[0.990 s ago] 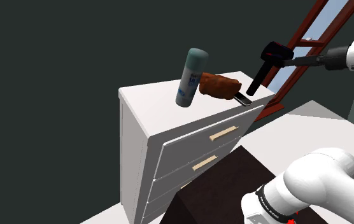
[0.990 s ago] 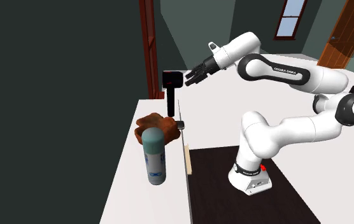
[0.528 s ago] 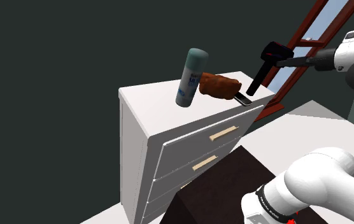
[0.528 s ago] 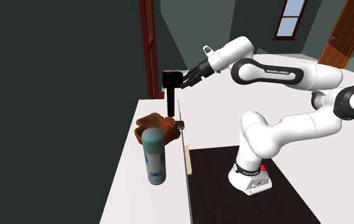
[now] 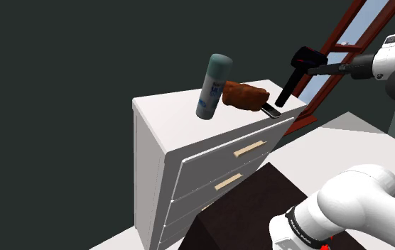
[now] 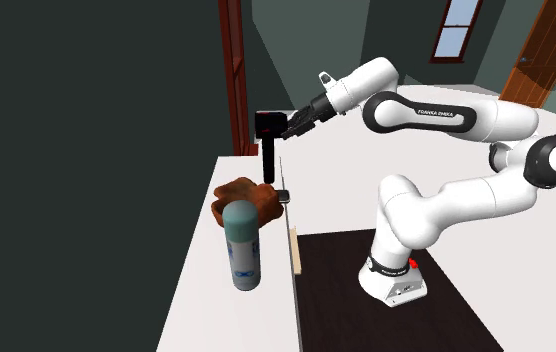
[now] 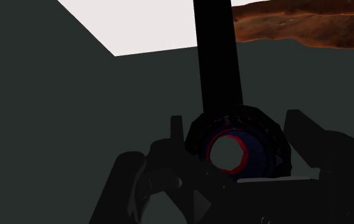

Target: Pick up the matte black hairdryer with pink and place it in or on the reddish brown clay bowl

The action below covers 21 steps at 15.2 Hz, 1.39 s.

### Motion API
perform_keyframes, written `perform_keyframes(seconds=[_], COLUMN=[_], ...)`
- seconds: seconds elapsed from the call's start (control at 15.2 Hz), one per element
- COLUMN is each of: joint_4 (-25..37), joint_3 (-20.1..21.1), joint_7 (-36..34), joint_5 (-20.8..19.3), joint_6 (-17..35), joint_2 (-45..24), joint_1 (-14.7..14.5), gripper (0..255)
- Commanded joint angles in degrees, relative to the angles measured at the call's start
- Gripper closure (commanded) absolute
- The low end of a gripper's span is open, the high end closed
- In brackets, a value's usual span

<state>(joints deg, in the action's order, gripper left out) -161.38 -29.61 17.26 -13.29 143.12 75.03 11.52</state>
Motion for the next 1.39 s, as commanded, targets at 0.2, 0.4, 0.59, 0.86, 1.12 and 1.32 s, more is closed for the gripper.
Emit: perform_keyframes(seconds=[0.2, 0.4, 0.59, 0.86, 1.12, 1.32], joint_4=[0.0, 0.0, 2.4, 5.6, 9.0, 11.5], joint_3=[0.0, 0.0, 1.1, 2.4, 3.5, 4.3], joint_7=[0.0, 0.0, -0.6, -1.4, -2.0, -2.5], joint_5=[0.0, 0.0, 0.6, 1.3, 2.0, 2.5], joint_6=[0.0, 0.0, -1.6, -3.8, -5.9, -7.4], joint_2=[0.0, 0.0, -0.6, -1.6, -2.7, -3.6], joint_1=[0.0, 0.0, -0.7, -1.7, -2.6, -3.2], gripper=[255, 255, 255, 255, 255, 255])
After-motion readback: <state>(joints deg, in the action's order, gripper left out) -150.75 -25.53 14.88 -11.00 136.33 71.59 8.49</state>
